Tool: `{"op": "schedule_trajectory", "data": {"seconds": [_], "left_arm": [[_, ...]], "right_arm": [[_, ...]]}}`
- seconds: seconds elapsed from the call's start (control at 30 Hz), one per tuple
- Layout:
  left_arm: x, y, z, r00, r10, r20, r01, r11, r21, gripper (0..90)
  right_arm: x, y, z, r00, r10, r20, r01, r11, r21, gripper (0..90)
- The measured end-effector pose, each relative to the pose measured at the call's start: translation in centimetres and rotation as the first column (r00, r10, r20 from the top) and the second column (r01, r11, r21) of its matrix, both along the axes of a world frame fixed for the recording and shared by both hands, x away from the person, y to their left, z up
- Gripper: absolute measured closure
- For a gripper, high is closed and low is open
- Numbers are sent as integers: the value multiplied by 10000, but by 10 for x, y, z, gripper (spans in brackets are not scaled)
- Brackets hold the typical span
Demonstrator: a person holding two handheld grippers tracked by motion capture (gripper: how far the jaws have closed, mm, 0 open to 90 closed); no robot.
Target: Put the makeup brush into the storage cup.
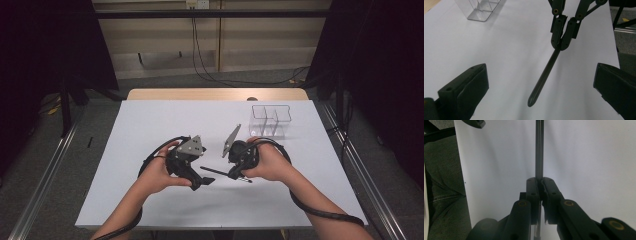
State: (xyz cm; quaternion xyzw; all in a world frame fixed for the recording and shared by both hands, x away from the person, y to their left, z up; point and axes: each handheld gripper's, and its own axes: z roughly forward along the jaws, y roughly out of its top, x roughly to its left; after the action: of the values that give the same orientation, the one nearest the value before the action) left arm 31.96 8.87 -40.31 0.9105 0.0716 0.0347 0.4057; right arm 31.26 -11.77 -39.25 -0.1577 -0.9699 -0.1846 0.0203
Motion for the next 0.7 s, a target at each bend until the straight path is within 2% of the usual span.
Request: {"op": "schedule_trajectory", "data": {"seconds": [0.07,0.2,0.3,0.43,0.53,0.7], "left_arm": [[0,-1,1,10000,35,63,-36,9999,123,0],[0,-3,1,10000,16,-46,-16,10000,2,0],[-1,-4,1,10000,-78,-23,78,9999,80,8],[-1,-4,3,9996,-271,-5,271,9996,85,95],[-3,-5,3,9990,-422,162,417,9988,274,193],[-6,-8,2,9957,-862,335,839,9944,649,356]], "right_arm": [[0,0,1,10000,33,-20,-33,10000,19,843],[0,0,1,10000,11,4,-11,10000,19,842],[0,1,2,10000,-17,-32,17,10000,10,843],[0,2,2,10000,36,-62,-35,10000,34,843],[1,2,1,9999,141,95,-142,9999,36,843],[0,3,0,9999,125,-8,-125,9999,-10,843]]}}
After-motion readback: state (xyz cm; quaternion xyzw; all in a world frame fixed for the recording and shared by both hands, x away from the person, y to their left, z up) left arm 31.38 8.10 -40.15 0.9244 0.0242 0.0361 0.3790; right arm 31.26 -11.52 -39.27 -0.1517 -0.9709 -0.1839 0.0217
